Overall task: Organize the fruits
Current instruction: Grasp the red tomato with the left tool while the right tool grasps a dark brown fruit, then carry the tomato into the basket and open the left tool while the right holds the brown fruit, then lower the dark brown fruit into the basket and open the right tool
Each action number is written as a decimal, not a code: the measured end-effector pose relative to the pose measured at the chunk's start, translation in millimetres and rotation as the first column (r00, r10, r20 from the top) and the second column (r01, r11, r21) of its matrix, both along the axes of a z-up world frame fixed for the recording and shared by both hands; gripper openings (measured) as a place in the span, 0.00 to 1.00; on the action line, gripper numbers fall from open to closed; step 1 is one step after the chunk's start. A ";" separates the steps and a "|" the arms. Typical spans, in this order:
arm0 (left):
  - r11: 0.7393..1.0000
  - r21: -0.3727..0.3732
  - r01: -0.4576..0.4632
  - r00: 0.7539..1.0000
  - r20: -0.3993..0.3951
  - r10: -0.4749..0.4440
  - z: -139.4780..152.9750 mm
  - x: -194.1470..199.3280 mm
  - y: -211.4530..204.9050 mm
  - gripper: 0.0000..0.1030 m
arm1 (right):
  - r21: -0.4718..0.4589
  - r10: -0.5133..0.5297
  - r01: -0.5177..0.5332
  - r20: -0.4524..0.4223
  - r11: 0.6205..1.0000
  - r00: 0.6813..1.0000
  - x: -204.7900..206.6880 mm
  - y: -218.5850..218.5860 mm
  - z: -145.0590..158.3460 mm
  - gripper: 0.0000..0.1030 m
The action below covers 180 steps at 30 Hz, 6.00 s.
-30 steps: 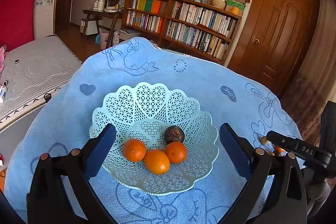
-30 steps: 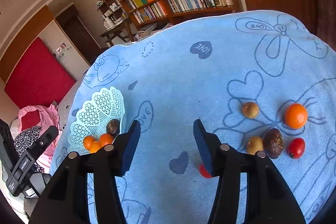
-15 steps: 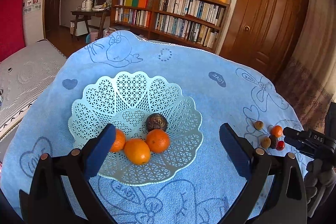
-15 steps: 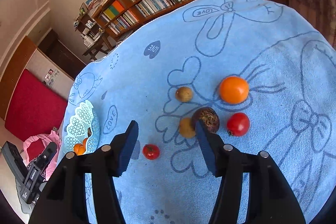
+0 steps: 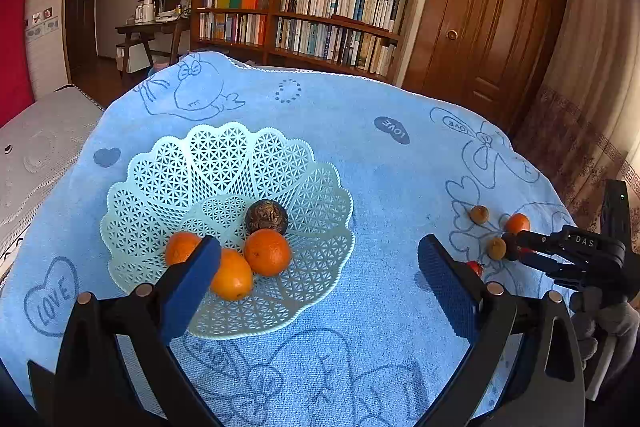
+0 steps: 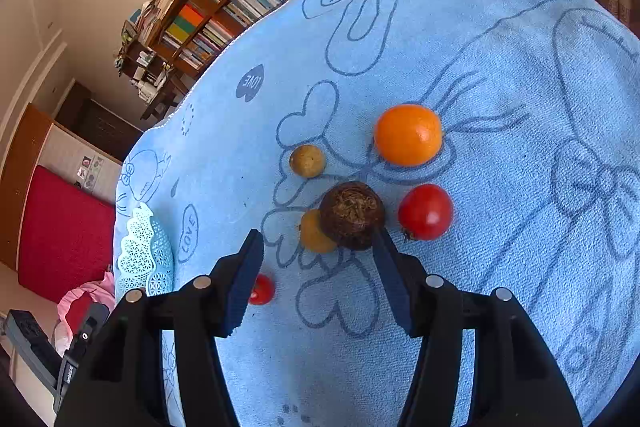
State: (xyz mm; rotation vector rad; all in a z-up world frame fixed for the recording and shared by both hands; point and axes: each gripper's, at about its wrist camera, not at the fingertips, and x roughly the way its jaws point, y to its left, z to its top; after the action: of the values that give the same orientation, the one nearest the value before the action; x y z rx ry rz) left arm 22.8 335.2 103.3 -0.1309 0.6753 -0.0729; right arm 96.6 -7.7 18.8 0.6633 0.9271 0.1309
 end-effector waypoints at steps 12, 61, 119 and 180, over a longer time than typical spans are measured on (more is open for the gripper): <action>1.000 0.013 0.021 1.000 -0.014 -0.021 -5.9 0.4 -8.7 0.97 | 0.002 -0.053 0.053 -0.051 0.999 0.997 32.8 -2.8 -14.5 0.48; 0.886 0.093 0.454 0.875 -0.232 -0.424 -72.8 46.0 -182.4 0.27 | -0.261 0.021 0.019 0.148 0.965 0.989 -35.4 -18.7 8.0 0.39; 0.994 0.032 -0.107 0.994 0.000 0.107 2.3 28.0 48.4 0.29 | -0.323 0.054 0.001 0.162 0.946 0.985 -38.9 -1.7 9.1 0.39; 0.980 -0.081 -0.180 0.980 0.067 0.185 25.7 3.0 84.4 0.95 | -0.301 0.462 -0.394 0.200 0.868 0.864 -15.1 208.8 64.8 0.40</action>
State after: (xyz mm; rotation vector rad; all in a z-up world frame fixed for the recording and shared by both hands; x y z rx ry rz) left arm 25.8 419.7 129.0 -0.2598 0.5836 0.0734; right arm 81.5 201.1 83.6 0.1828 0.7999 0.4859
